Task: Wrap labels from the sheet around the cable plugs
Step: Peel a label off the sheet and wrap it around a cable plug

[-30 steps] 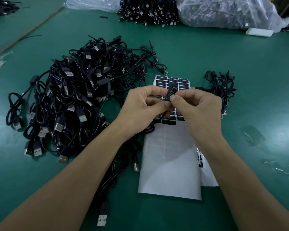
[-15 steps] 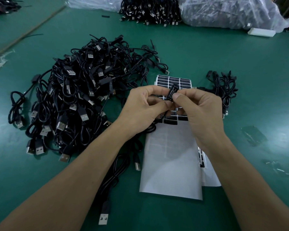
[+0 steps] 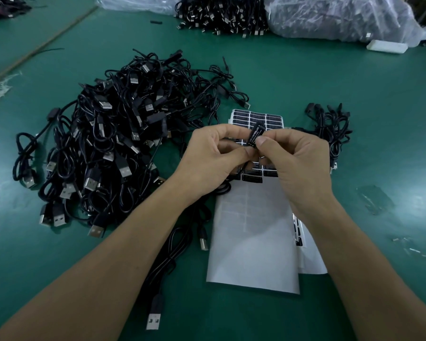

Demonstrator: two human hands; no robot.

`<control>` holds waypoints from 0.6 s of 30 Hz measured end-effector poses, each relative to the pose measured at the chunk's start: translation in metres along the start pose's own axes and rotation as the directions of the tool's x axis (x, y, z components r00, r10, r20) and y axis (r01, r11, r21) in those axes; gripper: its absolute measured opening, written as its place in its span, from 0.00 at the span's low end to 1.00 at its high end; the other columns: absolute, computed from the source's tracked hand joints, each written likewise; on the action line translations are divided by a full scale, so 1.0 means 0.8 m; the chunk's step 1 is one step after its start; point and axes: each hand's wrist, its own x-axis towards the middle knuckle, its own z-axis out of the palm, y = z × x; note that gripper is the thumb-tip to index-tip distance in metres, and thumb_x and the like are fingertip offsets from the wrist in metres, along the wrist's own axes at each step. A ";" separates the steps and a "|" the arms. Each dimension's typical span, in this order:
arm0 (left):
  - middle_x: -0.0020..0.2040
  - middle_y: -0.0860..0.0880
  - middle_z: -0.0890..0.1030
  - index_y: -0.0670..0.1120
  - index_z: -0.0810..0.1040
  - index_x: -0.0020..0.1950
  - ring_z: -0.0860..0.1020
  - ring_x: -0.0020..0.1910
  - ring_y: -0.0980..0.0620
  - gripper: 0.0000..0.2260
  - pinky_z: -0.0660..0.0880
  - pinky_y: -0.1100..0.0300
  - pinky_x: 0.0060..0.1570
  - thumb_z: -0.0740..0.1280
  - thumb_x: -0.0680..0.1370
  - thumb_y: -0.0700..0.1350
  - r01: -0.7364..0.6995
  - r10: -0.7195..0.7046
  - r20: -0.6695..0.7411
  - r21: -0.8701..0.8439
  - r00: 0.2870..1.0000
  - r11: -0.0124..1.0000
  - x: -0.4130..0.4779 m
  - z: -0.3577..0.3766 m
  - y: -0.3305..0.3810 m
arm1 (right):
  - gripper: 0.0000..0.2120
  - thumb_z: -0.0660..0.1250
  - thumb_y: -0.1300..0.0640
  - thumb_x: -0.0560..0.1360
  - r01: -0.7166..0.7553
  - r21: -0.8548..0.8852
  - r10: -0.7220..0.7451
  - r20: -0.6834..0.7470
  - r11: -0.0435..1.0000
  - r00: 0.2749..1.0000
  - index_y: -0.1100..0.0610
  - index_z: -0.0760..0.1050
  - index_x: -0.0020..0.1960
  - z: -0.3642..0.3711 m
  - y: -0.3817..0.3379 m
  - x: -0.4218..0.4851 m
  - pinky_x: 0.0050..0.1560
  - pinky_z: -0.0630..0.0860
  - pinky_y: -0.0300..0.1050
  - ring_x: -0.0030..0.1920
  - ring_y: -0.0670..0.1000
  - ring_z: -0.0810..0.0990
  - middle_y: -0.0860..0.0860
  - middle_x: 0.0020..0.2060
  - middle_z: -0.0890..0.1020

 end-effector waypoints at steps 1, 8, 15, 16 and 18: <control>0.36 0.47 0.86 0.48 0.82 0.51 0.83 0.34 0.55 0.09 0.76 0.67 0.34 0.73 0.76 0.36 -0.001 0.001 0.000 -0.004 1.000 1.000 0.000 0.000 0.000 | 0.09 0.72 0.61 0.74 0.000 0.005 0.000 0.003 1.000 1.000 0.50 0.83 0.37 0.000 0.000 0.000 0.37 0.77 0.35 0.32 0.43 0.81 0.47 0.31 0.84; 0.36 0.48 0.86 0.48 0.81 0.52 0.83 0.34 0.55 0.09 0.76 0.67 0.34 0.73 0.77 0.35 -0.001 0.001 0.004 0.012 1.000 1.000 0.000 -0.001 -0.001 | 0.11 0.72 0.62 0.74 0.005 0.019 -0.005 0.021 1.000 1.000 0.49 0.84 0.36 -0.001 -0.001 0.000 0.36 0.77 0.35 0.32 0.42 0.80 0.47 0.31 0.84; 0.35 0.48 0.85 0.48 0.81 0.51 0.83 0.33 0.55 0.10 0.76 0.67 0.33 0.72 0.77 0.34 -0.007 0.007 0.008 0.023 1.000 1.000 0.000 0.000 0.000 | 0.10 0.72 0.62 0.74 0.020 -0.029 -0.019 0.027 0.999 0.999 0.50 0.83 0.38 -0.002 -0.002 0.001 0.37 0.77 0.34 0.32 0.42 0.80 0.46 0.31 0.84; 0.35 0.48 0.85 0.48 0.81 0.51 0.82 0.33 0.55 0.10 0.76 0.67 0.33 0.72 0.77 0.34 -0.008 0.007 0.007 0.024 1.000 1.000 -0.001 0.000 0.000 | 0.10 0.72 0.62 0.74 0.025 -0.046 -0.024 0.023 0.999 0.999 0.49 0.83 0.38 -0.002 -0.002 0.001 0.37 0.77 0.35 0.32 0.42 0.81 0.46 0.31 0.84; 0.35 0.48 0.85 0.47 0.81 0.52 0.82 0.33 0.55 0.09 0.76 0.67 0.34 0.72 0.76 0.33 -0.009 0.009 0.006 0.026 1.000 1.000 -0.001 0.000 0.001 | 0.10 0.73 0.61 0.74 0.032 -0.072 -0.032 0.010 0.997 0.999 0.49 0.83 0.38 -0.002 -0.002 0.001 0.38 0.79 0.37 0.33 0.44 0.82 0.47 0.32 0.85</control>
